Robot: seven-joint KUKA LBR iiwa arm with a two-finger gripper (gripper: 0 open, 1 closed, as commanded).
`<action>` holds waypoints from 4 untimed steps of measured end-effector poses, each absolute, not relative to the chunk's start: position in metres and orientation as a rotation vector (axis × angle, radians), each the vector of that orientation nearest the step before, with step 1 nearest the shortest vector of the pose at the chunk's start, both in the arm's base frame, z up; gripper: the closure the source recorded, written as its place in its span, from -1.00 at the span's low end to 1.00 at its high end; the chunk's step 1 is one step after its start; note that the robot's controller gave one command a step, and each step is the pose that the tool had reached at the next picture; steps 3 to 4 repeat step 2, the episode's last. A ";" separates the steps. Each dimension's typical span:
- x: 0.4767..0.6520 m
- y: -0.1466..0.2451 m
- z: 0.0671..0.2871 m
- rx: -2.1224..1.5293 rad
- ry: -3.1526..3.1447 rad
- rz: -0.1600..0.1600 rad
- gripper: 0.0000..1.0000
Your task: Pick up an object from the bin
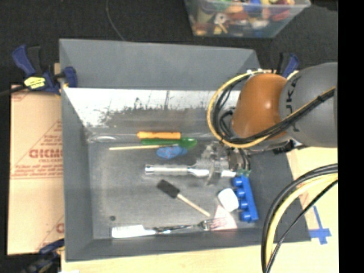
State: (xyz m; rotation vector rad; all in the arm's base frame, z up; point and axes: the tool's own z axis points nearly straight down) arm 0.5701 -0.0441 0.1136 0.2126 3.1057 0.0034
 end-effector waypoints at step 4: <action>0.570 -0.045 0.166 0.213 3.106 0.004 1.00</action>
Offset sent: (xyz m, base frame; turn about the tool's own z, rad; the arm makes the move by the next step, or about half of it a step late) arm -0.0007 -0.0001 0.0555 0.0000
